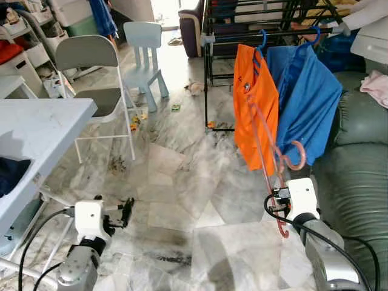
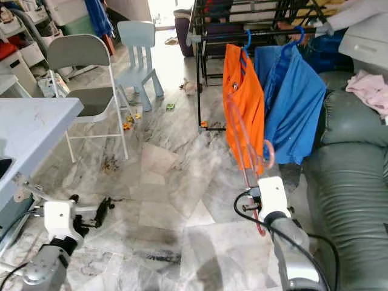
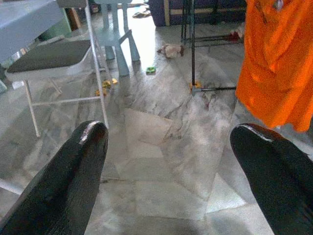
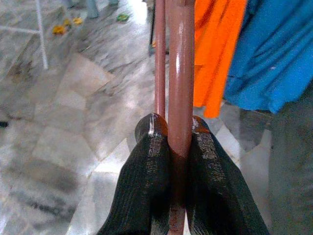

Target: Hang hanger

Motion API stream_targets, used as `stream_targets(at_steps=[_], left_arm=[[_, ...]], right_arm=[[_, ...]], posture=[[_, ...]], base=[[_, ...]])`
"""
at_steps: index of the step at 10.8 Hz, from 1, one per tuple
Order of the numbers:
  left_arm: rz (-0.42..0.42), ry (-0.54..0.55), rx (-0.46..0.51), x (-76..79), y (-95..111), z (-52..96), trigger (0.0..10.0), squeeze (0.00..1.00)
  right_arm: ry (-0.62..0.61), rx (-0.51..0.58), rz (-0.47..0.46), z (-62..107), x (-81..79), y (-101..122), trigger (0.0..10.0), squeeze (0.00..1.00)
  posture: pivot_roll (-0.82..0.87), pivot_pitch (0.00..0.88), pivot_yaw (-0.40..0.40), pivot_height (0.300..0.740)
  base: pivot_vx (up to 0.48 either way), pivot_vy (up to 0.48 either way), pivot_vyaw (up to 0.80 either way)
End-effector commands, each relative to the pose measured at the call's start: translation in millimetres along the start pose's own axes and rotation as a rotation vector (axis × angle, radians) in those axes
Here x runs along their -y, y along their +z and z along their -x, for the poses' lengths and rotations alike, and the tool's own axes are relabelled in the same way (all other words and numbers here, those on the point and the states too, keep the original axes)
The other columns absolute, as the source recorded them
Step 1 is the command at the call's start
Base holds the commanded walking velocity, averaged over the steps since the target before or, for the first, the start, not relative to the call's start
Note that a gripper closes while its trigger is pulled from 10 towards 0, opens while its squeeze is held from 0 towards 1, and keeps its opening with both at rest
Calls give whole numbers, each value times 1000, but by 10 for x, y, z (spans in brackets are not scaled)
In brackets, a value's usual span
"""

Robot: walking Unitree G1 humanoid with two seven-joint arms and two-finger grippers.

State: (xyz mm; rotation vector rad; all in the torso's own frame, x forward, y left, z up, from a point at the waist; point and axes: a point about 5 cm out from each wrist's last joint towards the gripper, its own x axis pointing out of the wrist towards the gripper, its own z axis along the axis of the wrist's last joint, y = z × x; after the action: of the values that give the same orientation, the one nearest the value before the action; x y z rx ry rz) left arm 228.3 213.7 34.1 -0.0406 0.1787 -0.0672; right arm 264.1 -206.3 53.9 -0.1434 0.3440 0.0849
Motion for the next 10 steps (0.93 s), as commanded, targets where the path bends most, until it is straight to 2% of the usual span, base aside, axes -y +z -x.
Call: stream_targets(at_steps=[1,3,5,10], left_arm=[[8,7,23,-21,111,-66,10000,0],[11,-28,28,50,151,-154,10000,0],[0,-55,33,115,187,-210,10000,0],[3,-77,28,158,242,-227,10000,0]], right_arm=[[9,33,-6,-3,-86,89,10000,0],[9,40,-10,-34,-103,142,10000,0],[12,41,-20,-40,-108,193,10000,0],[14,21,-29,-32,-128,214,10000,0]], posture=[[-130,0,85,740],[-153,0,116,740],[-159,0,130,740],[-156,0,133,740]], base=[[0,0,0],[152,0,0],[351,281,0],[372,301,0]])
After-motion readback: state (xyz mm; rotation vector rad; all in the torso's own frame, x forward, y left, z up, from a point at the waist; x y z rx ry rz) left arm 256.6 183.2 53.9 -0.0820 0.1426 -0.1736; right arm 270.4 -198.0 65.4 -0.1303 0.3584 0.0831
